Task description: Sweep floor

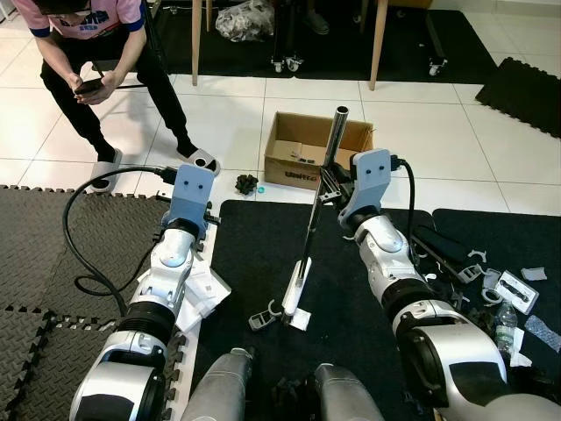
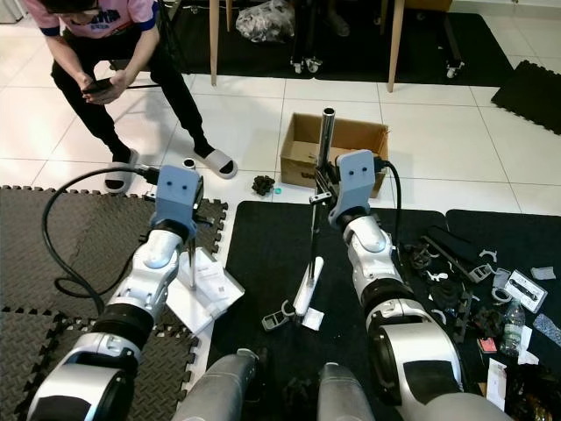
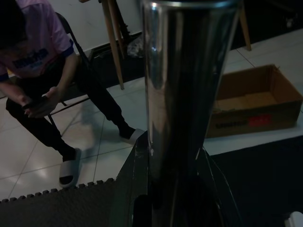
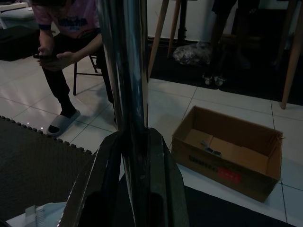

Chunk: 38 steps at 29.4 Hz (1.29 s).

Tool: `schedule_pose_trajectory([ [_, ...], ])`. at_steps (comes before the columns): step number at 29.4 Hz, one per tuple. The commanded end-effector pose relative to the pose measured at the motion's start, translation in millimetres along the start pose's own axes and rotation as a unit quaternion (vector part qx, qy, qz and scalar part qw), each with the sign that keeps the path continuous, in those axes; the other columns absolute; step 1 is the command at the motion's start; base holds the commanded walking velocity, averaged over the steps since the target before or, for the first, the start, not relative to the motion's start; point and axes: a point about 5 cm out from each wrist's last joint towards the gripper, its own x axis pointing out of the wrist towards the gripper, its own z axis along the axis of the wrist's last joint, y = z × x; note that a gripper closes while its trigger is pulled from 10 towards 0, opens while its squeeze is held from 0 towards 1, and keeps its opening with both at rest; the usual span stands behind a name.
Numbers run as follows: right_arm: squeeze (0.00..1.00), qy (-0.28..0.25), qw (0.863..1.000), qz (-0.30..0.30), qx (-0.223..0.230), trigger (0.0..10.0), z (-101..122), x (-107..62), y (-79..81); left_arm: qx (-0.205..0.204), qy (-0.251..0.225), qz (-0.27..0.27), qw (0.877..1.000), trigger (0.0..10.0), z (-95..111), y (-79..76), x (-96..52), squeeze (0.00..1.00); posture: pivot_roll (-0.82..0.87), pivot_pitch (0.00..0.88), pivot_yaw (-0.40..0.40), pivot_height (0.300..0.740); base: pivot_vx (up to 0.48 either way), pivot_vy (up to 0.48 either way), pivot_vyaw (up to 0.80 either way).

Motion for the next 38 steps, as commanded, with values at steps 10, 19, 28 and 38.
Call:
schedule_pose_trajectory([
  [10, 0.0, -0.001, 1.0, -0.002, -0.001, 10.0, 0, 0.3, 0.4, 0.049, 0.039, -0.037, 0.997, 10.0, -8, -20.5, 0.9, 0.0, 0.01, 0.072, 0.002, 0.74, 0.0, 0.0, 0.0],
  [19, 0.0, 0.0, 1.0, -0.002, 0.001, 10.0, -1, 0.2, 1.6, 0.087, 0.039, -0.037, 0.995, 10.0, -3, -3.7, 2.8, 0.0, 0.02, 0.073, -0.001, 0.74, 0.0, 0.0, 0.0],
  [28, 0.0, 0.001, 1.0, -0.002, 0.001, 10.0, -1, 0.3, 1.4, 0.002, 0.037, -0.027, 0.999, 10.0, 7, -0.4, 8.3, 0.0, 0.02, 0.072, -0.001, 0.74, 0.0, 0.0, 0.0],
  [38, 0.0, 0.002, 1.0, -0.004, 0.001, 10.0, -1, -0.2, 1.0, -0.073, 0.05, -0.048, 0.995, 10.0, 21, 5.2, 14.2, 0.0, 0.02, 0.073, 0.0, 0.74, 0.0, 0.0, 0.0],
])
